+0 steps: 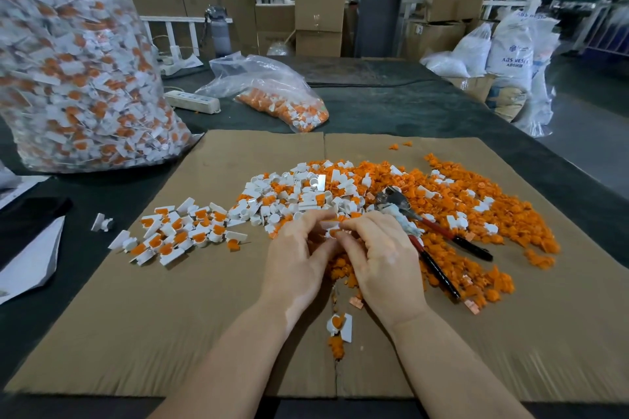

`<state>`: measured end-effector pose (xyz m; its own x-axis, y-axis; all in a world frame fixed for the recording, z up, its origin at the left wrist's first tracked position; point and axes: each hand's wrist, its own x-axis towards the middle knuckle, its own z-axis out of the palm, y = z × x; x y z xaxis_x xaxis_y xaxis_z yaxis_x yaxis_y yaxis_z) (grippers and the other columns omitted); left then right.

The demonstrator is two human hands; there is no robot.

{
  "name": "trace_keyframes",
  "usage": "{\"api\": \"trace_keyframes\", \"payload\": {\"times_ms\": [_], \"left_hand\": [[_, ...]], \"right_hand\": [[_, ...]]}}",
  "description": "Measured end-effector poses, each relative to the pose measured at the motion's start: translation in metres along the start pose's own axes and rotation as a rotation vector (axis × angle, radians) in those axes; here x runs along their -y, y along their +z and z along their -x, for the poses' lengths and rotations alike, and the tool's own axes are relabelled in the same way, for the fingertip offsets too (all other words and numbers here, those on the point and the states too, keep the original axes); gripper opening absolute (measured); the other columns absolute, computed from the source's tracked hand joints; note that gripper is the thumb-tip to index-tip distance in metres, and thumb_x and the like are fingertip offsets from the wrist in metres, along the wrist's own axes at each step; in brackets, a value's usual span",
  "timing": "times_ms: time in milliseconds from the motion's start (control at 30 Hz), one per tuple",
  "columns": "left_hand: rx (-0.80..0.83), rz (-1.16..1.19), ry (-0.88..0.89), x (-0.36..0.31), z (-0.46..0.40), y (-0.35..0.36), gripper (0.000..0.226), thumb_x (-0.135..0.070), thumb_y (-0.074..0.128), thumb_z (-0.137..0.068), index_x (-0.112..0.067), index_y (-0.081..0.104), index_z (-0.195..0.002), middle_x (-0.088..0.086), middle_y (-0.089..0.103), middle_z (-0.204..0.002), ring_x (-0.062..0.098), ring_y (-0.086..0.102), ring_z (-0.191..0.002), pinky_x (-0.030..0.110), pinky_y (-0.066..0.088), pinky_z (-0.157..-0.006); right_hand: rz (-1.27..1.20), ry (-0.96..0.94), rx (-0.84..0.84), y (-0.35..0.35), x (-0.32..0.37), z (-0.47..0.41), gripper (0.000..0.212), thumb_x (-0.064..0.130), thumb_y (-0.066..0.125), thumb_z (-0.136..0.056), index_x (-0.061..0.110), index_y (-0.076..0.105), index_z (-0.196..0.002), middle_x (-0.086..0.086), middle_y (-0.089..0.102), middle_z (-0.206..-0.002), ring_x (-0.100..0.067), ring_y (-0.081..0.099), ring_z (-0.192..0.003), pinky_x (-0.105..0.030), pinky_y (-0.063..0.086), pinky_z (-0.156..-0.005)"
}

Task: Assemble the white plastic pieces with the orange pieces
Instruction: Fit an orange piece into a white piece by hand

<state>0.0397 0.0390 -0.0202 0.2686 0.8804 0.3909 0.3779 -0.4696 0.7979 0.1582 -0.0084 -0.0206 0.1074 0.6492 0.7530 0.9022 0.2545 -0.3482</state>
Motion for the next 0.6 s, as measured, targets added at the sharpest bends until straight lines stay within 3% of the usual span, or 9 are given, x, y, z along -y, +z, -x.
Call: {"api": "trace_keyframes", "payload": {"times_ms": [100, 167, 300, 400, 600], "left_hand": [[-0.113, -0.024, -0.023, 0.004, -0.001, -0.007, 0.016, -0.019, 0.064, -0.087, -0.033, 0.062, -0.095, -0.012, 0.058, -0.094, 0.012, 0.053, -0.097, 0.025, 0.042, -0.080], [-0.186, -0.120, -0.054, 0.012, -0.004, -0.017, 0.008, -0.023, 0.062, -0.088, -0.025, 0.066, -0.094, -0.008, 0.055, -0.092, 0.013, 0.048, -0.097, 0.024, 0.035, -0.076], [-0.279, -0.350, -0.167, 0.031, -0.010, -0.043, 0.014, -0.026, 0.062, -0.088, -0.018, 0.070, -0.096, -0.005, 0.046, -0.093, 0.014, 0.036, -0.099, 0.027, 0.028, -0.083], [-0.295, -0.539, -0.220, 0.039, -0.013, -0.057, 0.016, -0.029, 0.063, -0.087, -0.021, 0.071, -0.099, 0.001, 0.051, -0.101, 0.022, 0.040, -0.105, 0.039, 0.032, -0.091], [-0.283, -0.693, -0.294, 0.042, -0.016, -0.062, 0.024, -0.031, 0.061, -0.089, -0.024, 0.068, -0.111, 0.004, 0.049, -0.116, 0.026, 0.034, -0.114, 0.042, 0.026, -0.094]], "right_hand": [[-0.034, 0.044, -0.020, -0.002, -0.001, 0.000, 0.016, 0.020, 0.059, -0.089, 0.006, 0.068, -0.087, -0.003, 0.063, -0.081, -0.017, 0.059, -0.079, -0.028, 0.050, -0.072], [-0.043, 0.055, -0.021, -0.003, -0.001, 0.001, 0.016, 0.020, 0.059, -0.088, 0.007, 0.068, -0.086, -0.002, 0.062, -0.080, -0.015, 0.057, -0.078, -0.025, 0.049, -0.072], [-0.048, 0.050, -0.035, 0.000, 0.000, 0.000, 0.009, 0.012, 0.063, -0.087, 0.006, 0.067, -0.082, -0.002, 0.061, -0.078, -0.016, 0.056, -0.077, -0.024, 0.046, -0.072], [-0.046, 0.045, -0.047, 0.001, 0.000, 0.000, 0.012, 0.013, 0.061, -0.086, 0.005, 0.067, -0.081, -0.003, 0.061, -0.077, -0.017, 0.056, -0.076, -0.023, 0.045, -0.071], [-0.038, 0.052, -0.037, 0.000, -0.002, 0.001, 0.008, 0.010, 0.063, -0.086, 0.005, 0.067, -0.081, -0.004, 0.061, -0.077, -0.018, 0.057, -0.076, -0.028, 0.049, -0.069]]}}
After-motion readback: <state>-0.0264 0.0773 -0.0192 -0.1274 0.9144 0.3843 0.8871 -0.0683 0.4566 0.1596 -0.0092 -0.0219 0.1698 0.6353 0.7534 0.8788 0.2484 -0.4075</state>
